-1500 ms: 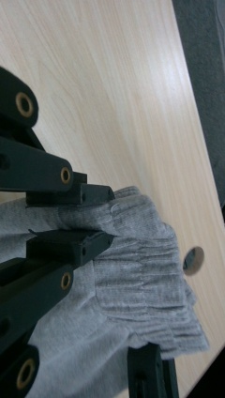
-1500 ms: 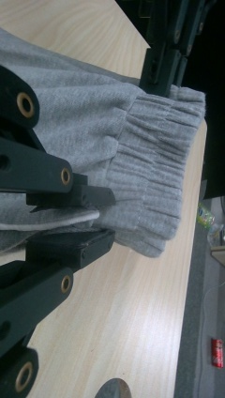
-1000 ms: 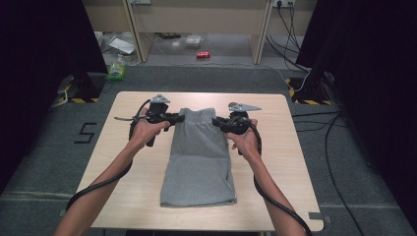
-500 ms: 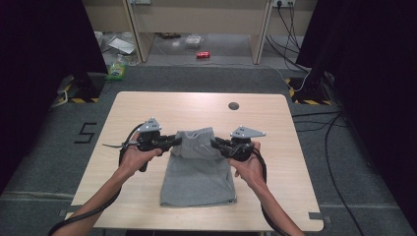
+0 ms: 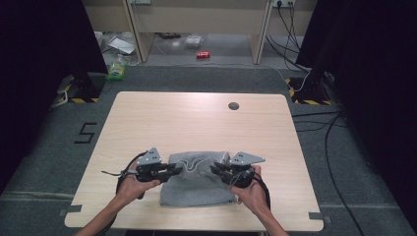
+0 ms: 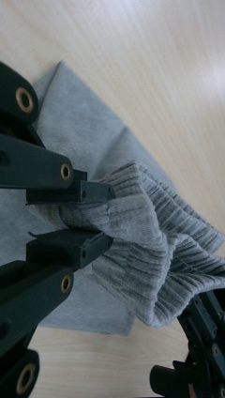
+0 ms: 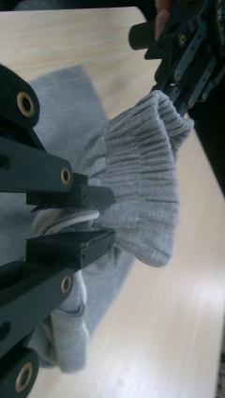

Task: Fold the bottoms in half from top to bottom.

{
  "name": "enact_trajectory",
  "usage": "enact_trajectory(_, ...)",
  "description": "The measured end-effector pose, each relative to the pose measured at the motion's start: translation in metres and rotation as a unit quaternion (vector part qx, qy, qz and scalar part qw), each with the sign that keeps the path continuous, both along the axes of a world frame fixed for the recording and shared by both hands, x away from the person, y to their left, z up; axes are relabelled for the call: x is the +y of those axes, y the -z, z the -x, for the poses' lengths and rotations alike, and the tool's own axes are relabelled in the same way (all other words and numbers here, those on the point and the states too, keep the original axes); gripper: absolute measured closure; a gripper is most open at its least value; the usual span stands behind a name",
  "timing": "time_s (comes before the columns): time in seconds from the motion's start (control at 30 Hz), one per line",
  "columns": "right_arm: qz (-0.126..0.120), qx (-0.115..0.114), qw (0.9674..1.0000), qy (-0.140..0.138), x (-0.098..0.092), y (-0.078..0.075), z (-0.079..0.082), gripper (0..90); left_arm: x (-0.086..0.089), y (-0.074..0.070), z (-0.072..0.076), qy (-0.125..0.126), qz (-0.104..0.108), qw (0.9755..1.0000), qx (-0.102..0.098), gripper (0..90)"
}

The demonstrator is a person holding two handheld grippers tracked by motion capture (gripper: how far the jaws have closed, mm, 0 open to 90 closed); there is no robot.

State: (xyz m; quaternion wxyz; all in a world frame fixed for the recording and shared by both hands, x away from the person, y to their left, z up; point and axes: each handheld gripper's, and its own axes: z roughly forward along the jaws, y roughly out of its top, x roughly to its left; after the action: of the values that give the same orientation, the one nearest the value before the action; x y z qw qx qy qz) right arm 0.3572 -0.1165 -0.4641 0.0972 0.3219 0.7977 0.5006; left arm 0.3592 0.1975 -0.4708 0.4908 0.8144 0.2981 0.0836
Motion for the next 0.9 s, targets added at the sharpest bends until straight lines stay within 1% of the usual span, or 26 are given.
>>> enact_trajectory(0.1, 0.012, 0.001, 0.9999, -0.004, 0.000, 0.006, 0.005, 77.9, -0.001, 0.007, 0.005, 0.006, -0.006, 0.9999, 0.005, 75.5)
enact_trajectory(0.13, 0.016, 0.007, 0.9998, -0.007, 0.000, 0.009, 0.008, 77.4, 0.000, 0.009, 0.007, 0.008, -0.007, 0.9999, 0.007, 74.8)
enact_trajectory(0.2, 0.018, 0.007, 0.9998, -0.007, 0.000, 0.010, 0.010, 77.2, 0.001, 0.012, 0.009, 0.011, -0.008, 0.9999, 0.009, 74.4)
enact_trajectory(0.27, 0.019, 0.012, 0.9997, -0.010, -0.001, 0.011, 0.012, 76.0, 0.001, 0.013, 0.011, 0.016, -0.009, 0.9998, 0.012, 72.7)
enact_trajectory(0.33, 0.016, 0.018, 0.9997, -0.009, -0.002, 0.012, 0.013, 73.3, 0.002, 0.012, 0.013, 0.018, -0.001, 0.9997, 0.016, 68.6)
enact_trajectory(0.37, 0.013, 0.027, 0.9995, -0.011, -0.004, 0.012, 0.015, 68.8, 0.003, 0.010, 0.014, 0.020, 0.005, 0.9996, 0.021, 61.8)
enact_trajectory(0.4, 0.009, 0.028, 0.9995, -0.010, -0.005, 0.011, 0.017, 66.8, 0.004, 0.008, 0.014, 0.021, 0.010, 0.9994, 0.025, 59.9)
enact_trajectory(0.43, 0.009, 0.028, 0.9995, -0.010, -0.005, 0.011, 0.017, 66.8, 0.004, 0.006, 0.015, 0.022, 0.012, 0.9994, 0.024, 59.9)
enact_trajectory(0.47, 0.002, 0.029, 0.9995, -0.012, -0.007, 0.007, 0.019, 65.4, 0.004, 0.004, 0.015, 0.022, 0.014, 0.9994, 0.022, 58.1)
enact_trajectory(0.5, 0.002, 0.029, 0.9995, -0.012, -0.007, 0.007, 0.019, 65.4, 0.005, 0.001, 0.016, 0.024, 0.016, 0.9994, 0.021, 58.1)
enact_trajectory(0.53, -0.003, 0.027, 0.9996, -0.010, -0.009, 0.005, 0.020, 64.9, 0.005, -0.001, 0.016, 0.024, 0.020, 0.9993, 0.021, 56.7)
enact_trajectory(0.6, -0.018, 0.023, 0.9995, -0.009, -0.012, -0.001, 0.021, 64.0, 0.006, -0.007, 0.015, 0.027, 0.035, 0.9987, 0.025, 55.9)
enact_trajectory(0.67, -0.022, 0.016, 0.9996, -0.005, -0.014, -0.006, 0.021, 63.8, 0.006, -0.013, 0.014, 0.024, 0.043, 0.9986, 0.021, 55.1)
enact_trajectory(0.7, -0.020, 0.015, 0.9997, -0.004, -0.014, -0.008, 0.019, 64.1, 0.006, -0.014, 0.012, 0.022, 0.045, 0.9985, 0.021, 53.6)
enact_trajectory(0.77, -0.018, 0.017, 0.9997, -0.004, -0.013, -0.008, 0.018, 64.1, 0.006, -0.016, 0.007, 0.014, 0.049, 0.9984, 0.025, 53.5)
enact_trajectory(0.87, -0.011, 0.022, 0.9996, -0.009, -0.008, -0.006, 0.015, 64.3, 0.004, -0.012, -0.001, 0.000, 0.045, 0.9985, 0.032, 52.0)
enact_trajectory(0.9, -0.009, 0.025, 0.9996, -0.011, -0.005, -0.005, 0.014, 64.2, 0.003, -0.010, -0.002, -0.003, 0.039, 0.9986, 0.035, 51.0)
